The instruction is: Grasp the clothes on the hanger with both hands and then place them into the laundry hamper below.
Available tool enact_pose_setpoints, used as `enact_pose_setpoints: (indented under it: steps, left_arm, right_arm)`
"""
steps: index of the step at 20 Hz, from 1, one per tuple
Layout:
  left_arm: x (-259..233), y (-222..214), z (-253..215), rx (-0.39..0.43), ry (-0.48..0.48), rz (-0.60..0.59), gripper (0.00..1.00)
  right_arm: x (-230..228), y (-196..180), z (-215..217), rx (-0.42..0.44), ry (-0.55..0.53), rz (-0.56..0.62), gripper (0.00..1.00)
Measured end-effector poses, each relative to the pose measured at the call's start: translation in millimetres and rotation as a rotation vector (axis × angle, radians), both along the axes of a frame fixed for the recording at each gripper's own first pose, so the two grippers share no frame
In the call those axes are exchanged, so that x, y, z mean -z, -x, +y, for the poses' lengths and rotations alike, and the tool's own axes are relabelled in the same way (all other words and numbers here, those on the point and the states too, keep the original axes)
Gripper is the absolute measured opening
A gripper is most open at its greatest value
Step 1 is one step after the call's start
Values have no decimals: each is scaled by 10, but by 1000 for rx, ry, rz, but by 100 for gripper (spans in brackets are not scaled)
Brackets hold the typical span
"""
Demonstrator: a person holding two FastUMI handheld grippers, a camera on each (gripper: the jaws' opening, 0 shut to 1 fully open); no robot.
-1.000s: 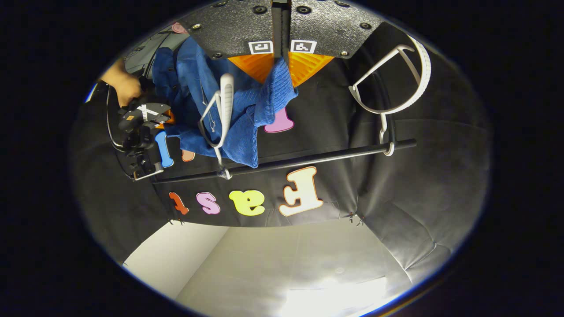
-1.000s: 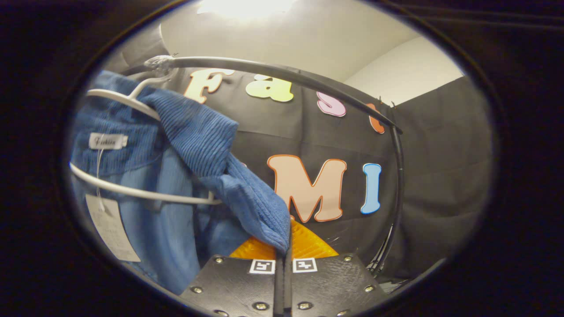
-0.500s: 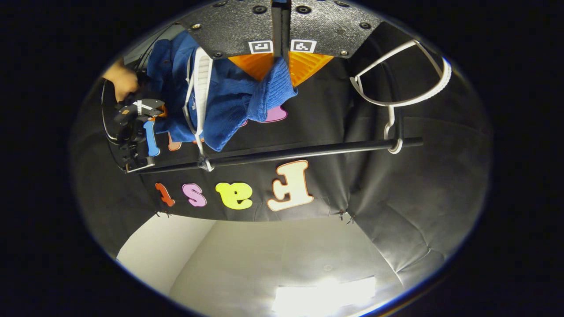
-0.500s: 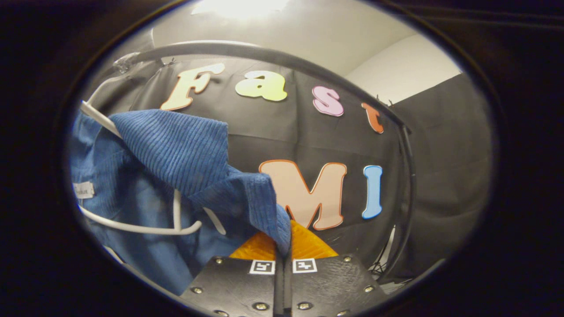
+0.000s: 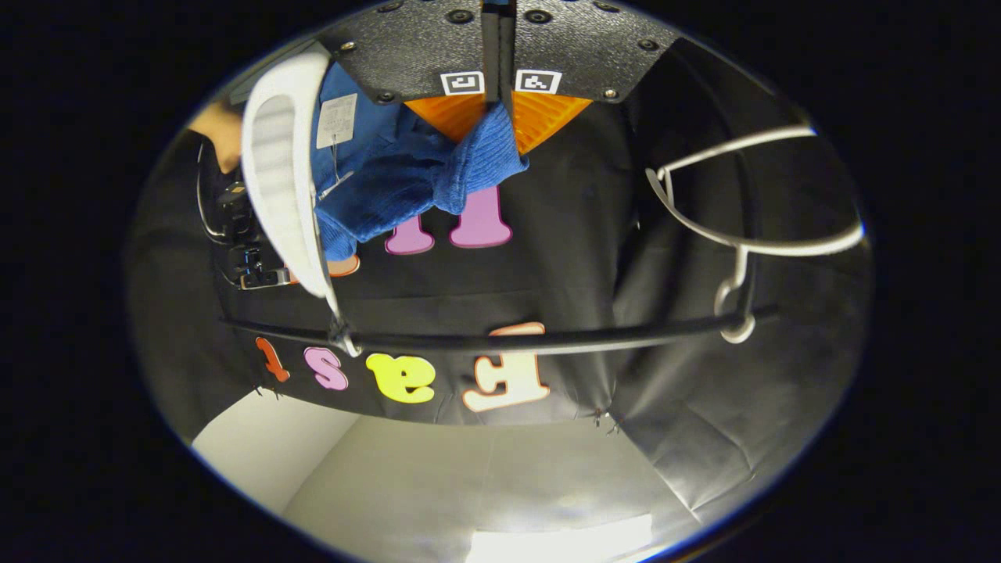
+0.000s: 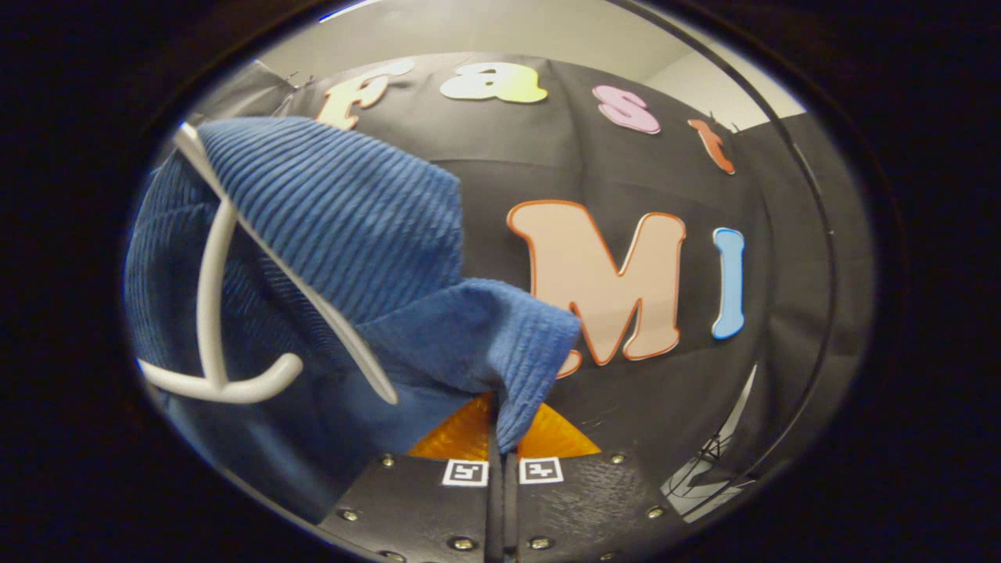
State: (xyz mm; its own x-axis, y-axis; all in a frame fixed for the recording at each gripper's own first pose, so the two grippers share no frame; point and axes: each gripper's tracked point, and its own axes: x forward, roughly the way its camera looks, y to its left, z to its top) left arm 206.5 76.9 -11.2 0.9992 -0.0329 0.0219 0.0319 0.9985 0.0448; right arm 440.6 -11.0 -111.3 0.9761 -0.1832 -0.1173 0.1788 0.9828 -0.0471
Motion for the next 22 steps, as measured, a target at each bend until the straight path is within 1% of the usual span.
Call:
enact_pose_setpoints:
  steps: [1, 3, 4, 5, 7, 8, 9, 10, 12, 14, 18, 22]
  left_arm:
    - [125, -27, -28, 10, 28, 31, 0]
    - [332, -69, -18, 16, 51, 66, 0]
    - [397, -47, -38, 25, 59, 72, 0]
    - [430, -25, -43, 24, 65, 70, 0]
    - [458, 31, -65, 26, 76, 61, 0]
    - [504, 97, -50, 18, 69, 63, 0]
    - [545, 160, -18, 0, 66, 65, 0]
    - [573, 181, 4, -9, 69, 60, 0]
    - [595, 240, 26, -23, 66, 54, 0]
    - [594, 312, -15, -18, 79, 60, 0]
    - [526, 405, -38, -19, 86, 53, 0]
    - [374, 555, -241, 32, 113, 37, 0]
  right_arm:
    - [88, 2, 18, 7, -19, 17, 1]
    - [429, 22, 51, 16, -89, 90, 0]
    - [616, 85, 34, 27, -126, 130, 2]
    - [784, 139, 53, 27, -164, 153, 1]
    - [983, 328, 124, 17, -213, 169, 1]
    - [1051, 444, 181, -8, -226, 184, 0]
    - [1109, 580, 214, -27, -217, 203, 0]
    - [1181, 754, 210, -28, -187, 216, 1]
    - [1126, 1027, 226, -61, -137, 216, 1]
    - [977, 1237, 210, -78, -93, 187, 1]
    - [653, 1625, 140, -58, -99, 120, 0]
    - [190, 1952, 102, -40, -61, 26, 0]
